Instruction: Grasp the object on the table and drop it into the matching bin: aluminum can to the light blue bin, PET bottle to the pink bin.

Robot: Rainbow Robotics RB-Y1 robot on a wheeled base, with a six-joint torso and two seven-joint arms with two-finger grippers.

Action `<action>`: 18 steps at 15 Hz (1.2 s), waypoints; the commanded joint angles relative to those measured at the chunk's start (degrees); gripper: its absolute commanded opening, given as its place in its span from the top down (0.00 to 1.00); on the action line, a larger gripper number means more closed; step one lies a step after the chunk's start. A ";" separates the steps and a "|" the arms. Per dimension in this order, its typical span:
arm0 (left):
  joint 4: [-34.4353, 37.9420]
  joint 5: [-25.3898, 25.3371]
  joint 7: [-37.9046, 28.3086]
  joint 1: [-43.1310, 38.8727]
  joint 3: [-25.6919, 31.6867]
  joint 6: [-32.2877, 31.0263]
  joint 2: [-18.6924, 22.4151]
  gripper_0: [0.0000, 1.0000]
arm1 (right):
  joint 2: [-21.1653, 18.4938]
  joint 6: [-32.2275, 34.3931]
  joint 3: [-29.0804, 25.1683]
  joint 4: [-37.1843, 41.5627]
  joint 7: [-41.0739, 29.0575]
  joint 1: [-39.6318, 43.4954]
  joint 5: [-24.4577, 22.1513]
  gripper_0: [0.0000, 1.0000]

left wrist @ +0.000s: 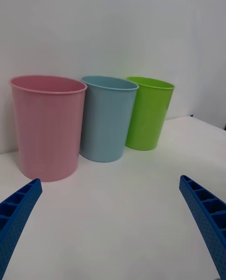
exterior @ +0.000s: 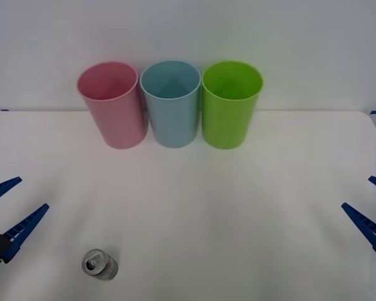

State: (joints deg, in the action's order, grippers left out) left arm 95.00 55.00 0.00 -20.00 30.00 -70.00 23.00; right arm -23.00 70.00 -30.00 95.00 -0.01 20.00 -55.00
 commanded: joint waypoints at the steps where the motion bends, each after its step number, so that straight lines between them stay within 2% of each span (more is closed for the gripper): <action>1: 0.00 0.00 0.00 0.00 0.00 0.00 0.00 0.00 | 0.00 0.00 0.00 0.00 0.01 0.00 0.00 0.00; 4: 0.80 -0.16 -0.09 0.40 -0.82 -0.05 -0.76 0.00 | 0.00 0.00 0.00 0.00 0.01 0.00 0.00 0.00; 10: 0.98 -1.21 0.00 -1.71 -1.35 -0.49 2.49 0.00 | 0.00 0.00 0.00 0.00 0.01 0.00 0.00 0.00; 14: 0.98 -4.20 -0.26 -5.93 -2.40 -1.28 9.26 0.00 | 0.00 0.00 0.00 0.00 0.01 0.00 0.00 0.00; 18: 0.98 -6.84 0.09 -9.27 -2.75 -2.07 12.60 0.00 | 0.00 0.00 0.00 0.00 0.01 0.00 0.00 0.00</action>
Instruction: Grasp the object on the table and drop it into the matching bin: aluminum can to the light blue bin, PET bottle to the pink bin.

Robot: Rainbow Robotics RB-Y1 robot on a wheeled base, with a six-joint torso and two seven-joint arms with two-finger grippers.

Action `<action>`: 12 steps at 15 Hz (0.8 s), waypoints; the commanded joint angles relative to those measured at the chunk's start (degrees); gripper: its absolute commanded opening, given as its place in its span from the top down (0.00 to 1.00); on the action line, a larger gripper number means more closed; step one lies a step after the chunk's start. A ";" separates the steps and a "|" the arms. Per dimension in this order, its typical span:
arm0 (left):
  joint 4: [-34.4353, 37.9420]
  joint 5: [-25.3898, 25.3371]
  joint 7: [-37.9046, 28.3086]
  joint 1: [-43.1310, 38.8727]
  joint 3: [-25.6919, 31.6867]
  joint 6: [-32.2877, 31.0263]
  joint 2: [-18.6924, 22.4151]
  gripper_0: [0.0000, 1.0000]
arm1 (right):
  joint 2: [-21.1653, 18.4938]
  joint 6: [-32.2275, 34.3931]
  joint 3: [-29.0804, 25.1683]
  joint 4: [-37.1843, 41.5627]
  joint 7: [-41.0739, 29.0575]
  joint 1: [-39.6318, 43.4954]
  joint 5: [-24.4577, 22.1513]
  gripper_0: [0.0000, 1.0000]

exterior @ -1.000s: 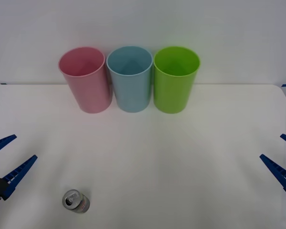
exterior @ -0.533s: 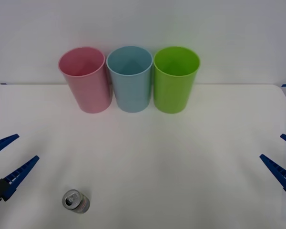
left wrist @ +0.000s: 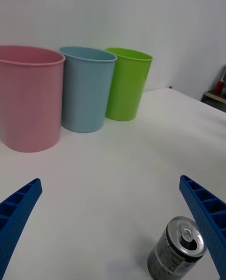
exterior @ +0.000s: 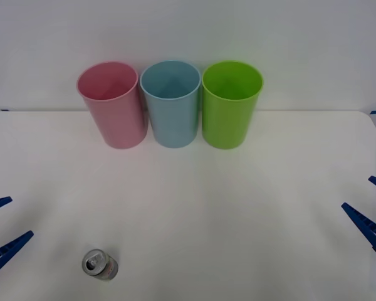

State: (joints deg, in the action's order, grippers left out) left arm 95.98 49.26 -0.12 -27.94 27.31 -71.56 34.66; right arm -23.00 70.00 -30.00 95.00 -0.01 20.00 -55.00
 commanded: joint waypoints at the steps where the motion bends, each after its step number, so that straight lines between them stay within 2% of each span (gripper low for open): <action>1: 0.00 -1.45 0.30 -1.85 0.03 -0.86 1.37 0.00 | 0.00 0.00 0.00 0.00 0.01 0.00 0.00 0.00; 9: -4.13 -0.13 6.01 -3.26 -1.47 -4.64 6.12 0.00 | 0.00 0.00 0.00 0.00 0.01 0.00 0.00 0.00; 12: -5.72 0.13 11.37 -3.70 -4.10 -4.64 8.23 0.00 | 0.00 0.00 0.00 0.00 0.01 0.00 0.00 0.00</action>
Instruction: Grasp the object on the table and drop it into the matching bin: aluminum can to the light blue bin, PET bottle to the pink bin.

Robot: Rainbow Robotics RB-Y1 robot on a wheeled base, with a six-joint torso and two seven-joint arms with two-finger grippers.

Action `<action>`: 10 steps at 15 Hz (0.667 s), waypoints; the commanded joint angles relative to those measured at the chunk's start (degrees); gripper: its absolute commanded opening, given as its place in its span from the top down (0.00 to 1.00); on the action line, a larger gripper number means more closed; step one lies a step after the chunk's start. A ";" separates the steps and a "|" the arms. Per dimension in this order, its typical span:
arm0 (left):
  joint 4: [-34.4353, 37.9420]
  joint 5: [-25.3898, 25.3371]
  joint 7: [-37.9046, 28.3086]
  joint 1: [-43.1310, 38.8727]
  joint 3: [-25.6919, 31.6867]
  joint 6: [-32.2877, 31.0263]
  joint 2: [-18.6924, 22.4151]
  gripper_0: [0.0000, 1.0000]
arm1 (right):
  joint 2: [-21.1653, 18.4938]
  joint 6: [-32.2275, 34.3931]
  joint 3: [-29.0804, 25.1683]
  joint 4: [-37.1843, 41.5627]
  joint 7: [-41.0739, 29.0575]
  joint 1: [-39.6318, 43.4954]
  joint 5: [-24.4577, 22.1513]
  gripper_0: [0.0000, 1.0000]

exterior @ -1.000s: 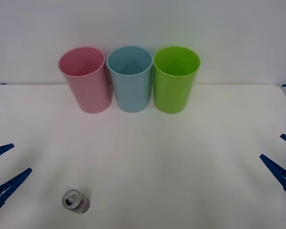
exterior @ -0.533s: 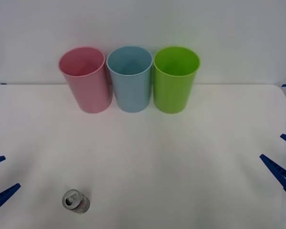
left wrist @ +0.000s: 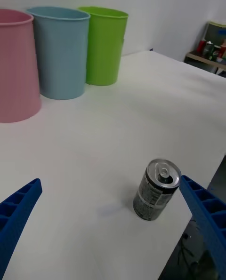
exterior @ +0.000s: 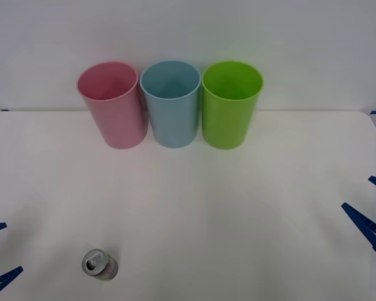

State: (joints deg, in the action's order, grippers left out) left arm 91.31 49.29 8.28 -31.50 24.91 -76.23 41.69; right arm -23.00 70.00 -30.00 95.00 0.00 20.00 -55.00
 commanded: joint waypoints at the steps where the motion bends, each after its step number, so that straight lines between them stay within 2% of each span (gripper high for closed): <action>1: -1.40 0.11 4.38 -0.14 -2.76 0.21 1.64 0.00 | 0.00 0.00 0.00 0.00 0.00 0.00 0.00 0.00; 10: -3.33 0.81 10.97 0.48 -10.15 1.44 2.17 0.00 | 0.00 0.00 0.00 0.00 0.00 0.00 0.00 0.00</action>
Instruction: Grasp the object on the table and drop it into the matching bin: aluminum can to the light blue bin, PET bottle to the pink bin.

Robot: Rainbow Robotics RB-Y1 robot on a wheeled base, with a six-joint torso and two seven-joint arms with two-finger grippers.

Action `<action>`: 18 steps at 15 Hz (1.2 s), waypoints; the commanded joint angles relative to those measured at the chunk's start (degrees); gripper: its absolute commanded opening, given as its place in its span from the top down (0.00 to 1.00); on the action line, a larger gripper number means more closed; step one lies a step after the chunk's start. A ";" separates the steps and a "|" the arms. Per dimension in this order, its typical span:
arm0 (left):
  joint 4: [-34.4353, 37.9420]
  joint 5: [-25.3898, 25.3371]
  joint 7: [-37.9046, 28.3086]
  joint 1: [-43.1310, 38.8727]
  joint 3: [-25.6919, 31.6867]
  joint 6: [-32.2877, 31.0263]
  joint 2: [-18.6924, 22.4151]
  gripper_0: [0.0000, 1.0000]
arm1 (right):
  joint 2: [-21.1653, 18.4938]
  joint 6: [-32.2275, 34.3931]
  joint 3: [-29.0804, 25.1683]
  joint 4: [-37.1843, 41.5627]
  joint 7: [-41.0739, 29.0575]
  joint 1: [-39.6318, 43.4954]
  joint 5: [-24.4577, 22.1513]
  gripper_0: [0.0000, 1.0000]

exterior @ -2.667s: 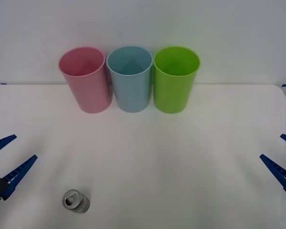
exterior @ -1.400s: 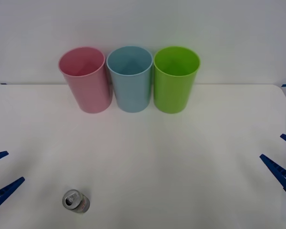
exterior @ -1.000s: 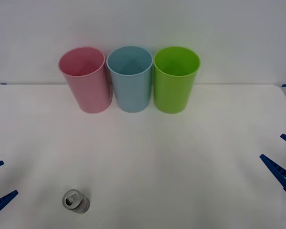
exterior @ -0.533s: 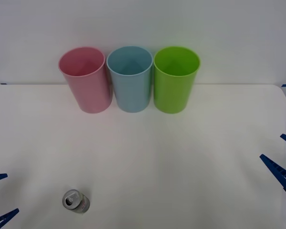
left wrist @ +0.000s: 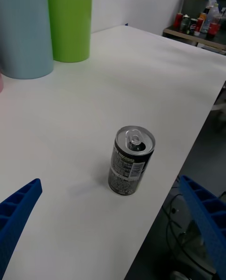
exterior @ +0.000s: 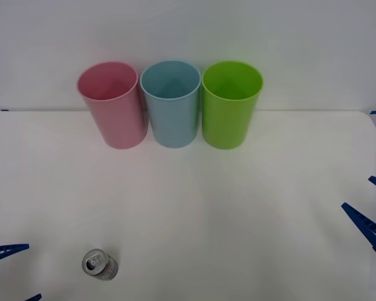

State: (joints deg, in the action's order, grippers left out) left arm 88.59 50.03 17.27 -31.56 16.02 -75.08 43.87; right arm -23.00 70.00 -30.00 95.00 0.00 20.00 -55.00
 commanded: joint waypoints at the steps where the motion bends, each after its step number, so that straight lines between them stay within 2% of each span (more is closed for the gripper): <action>1: -1.76 -0.19 3.83 1.07 -2.49 0.64 -0.10 0.00 | 0.00 0.00 0.00 0.00 0.00 0.00 0.00 0.00; 4: -6.06 -1.25 8.57 3.88 -5.92 0.72 -0.45 0.00 | 0.00 0.00 0.00 0.00 0.00 0.00 0.00 0.00; 8: -7.21 -1.43 10.15 4.49 -8.20 1.60 -1.24 0.00 | 0.00 0.00 0.00 0.00 0.00 0.00 0.00 0.00; 13: -7.29 0.68 11.91 4.67 -8.20 2.13 -7.48 0.00 | 0.00 0.00 0.00 0.00 0.00 0.00 0.00 0.00; 18: -8.00 3.41 13.23 5.99 -8.20 3.10 -11.35 0.00 | 0.00 0.00 0.00 0.00 0.00 0.00 0.00 0.00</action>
State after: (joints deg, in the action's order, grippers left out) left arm 80.93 53.01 30.36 -25.94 7.82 -72.03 32.99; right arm -23.00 70.00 -30.00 95.00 -0.01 20.00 -55.00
